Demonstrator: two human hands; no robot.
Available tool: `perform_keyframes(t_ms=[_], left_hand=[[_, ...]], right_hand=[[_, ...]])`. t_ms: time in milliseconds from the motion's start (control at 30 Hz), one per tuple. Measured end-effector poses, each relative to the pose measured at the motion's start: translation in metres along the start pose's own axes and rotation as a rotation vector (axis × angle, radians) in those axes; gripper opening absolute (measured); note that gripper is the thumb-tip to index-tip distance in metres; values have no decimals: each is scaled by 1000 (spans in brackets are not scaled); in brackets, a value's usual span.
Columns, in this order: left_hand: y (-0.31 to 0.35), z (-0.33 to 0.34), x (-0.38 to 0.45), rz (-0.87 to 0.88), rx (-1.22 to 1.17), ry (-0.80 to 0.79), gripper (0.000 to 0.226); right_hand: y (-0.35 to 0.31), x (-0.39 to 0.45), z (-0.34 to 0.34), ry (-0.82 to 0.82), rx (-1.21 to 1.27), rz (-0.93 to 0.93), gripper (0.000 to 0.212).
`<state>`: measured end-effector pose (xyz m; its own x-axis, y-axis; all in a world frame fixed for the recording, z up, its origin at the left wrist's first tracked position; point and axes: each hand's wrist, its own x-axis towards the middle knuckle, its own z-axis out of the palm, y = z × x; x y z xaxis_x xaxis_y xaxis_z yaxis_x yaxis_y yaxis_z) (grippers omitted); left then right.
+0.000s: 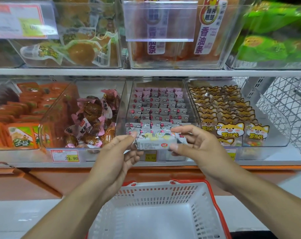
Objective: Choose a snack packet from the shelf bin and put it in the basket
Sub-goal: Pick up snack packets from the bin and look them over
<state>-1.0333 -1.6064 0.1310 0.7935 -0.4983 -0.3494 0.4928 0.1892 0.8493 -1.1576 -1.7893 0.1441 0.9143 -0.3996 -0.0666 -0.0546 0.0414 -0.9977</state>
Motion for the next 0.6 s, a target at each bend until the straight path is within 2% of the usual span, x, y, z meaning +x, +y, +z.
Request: perform_keyframes(t_ms=[67, 200, 300, 367, 467, 533, 600], left_hand=[[2, 1, -3, 46, 60, -51, 25], [6, 4, -9, 132, 105, -159, 45], [4, 7, -9, 159, 154, -181, 53], [2, 6, -8, 131, 135, -172, 49], [1, 5, -6, 65, 99, -117, 40], [0, 5, -5, 18, 97, -64, 48], [0, 6, -5, -16, 117, -24, 44]], right_hand=[[-1, 2, 0, 35, 82, 37, 38], [0, 4, 1, 60, 243, 126, 46], [1, 7, 4, 86, 280, 220, 68], [2, 8, 3, 75, 249, 249, 75], [0, 6, 2, 20, 254, 242, 67], [-2, 4, 2, -36, 247, 197, 60], [-3, 2, 1, -80, 149, 136, 57]])
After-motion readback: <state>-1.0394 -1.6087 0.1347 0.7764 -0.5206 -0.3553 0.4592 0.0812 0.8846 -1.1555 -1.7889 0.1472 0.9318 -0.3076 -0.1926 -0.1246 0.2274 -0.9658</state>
